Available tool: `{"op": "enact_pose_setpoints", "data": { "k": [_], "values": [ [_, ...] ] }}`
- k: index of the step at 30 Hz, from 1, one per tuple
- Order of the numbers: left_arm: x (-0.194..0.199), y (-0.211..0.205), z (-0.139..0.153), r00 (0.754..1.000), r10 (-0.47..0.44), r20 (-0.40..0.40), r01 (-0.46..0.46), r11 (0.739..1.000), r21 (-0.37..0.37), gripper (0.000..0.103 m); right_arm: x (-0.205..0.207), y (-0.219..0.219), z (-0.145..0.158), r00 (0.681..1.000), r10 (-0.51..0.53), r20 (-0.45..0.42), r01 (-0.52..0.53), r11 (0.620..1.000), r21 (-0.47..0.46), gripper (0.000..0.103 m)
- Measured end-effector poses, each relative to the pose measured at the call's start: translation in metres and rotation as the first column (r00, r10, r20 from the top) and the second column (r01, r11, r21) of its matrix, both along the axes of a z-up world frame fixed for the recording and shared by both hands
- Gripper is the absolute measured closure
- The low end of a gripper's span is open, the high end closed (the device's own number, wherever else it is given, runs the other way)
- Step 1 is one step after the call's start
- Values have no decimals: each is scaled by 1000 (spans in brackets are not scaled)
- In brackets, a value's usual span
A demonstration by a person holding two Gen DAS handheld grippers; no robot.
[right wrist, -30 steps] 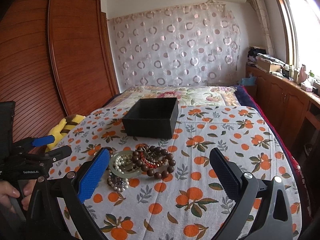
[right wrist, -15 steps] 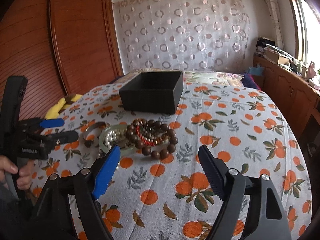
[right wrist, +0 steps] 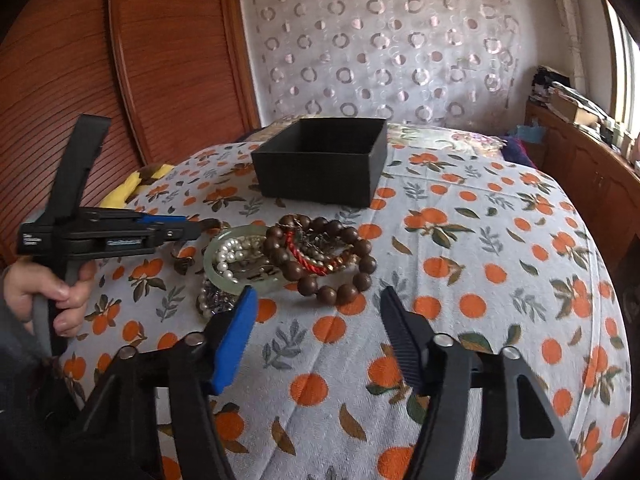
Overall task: Organize jewelry
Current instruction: 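Grasp the silver bangle with the left tool while the right tool grasps the brown bead bracelet, then carry the silver bangle and bead bracelet over the black box with both tools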
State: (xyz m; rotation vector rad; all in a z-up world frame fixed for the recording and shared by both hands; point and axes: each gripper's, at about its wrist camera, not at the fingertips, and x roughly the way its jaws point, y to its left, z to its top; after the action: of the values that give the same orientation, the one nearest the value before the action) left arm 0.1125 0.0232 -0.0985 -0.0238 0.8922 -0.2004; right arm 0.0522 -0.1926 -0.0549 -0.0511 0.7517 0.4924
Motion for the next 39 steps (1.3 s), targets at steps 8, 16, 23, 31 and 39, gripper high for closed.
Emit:
{"op": "enact_pose_setpoints", "data": {
  "k": [8, 16, 23, 31, 39],
  "values": [
    [-6, 0, 1, 999, 3, 33, -4, 999, 38, 99, 24, 22, 4, 994, 110, -22, -111, 992, -64, 63],
    [-21, 4, 7, 997, 22, 70, -24, 999, 28, 99, 27, 20, -10, 986, 146, -76, -157, 976, -152, 68],
    [-22, 1, 9, 996, 26, 85, -29, 999, 29, 99, 32, 38, -12, 980, 193, -55, -201, 946, -255, 68],
    [-23, 0, 9, 996, 32, 85, -34, 999, 19, 99, 43, 40, -15, 977, 206, -54, -213, 927, -310, 86],
    [-24, 3, 10, 995, 35, 93, -37, 999, 13, 99, 49, 25, 33, 979, 197, 43, -184, 960, -210, 88]
  ]
}}
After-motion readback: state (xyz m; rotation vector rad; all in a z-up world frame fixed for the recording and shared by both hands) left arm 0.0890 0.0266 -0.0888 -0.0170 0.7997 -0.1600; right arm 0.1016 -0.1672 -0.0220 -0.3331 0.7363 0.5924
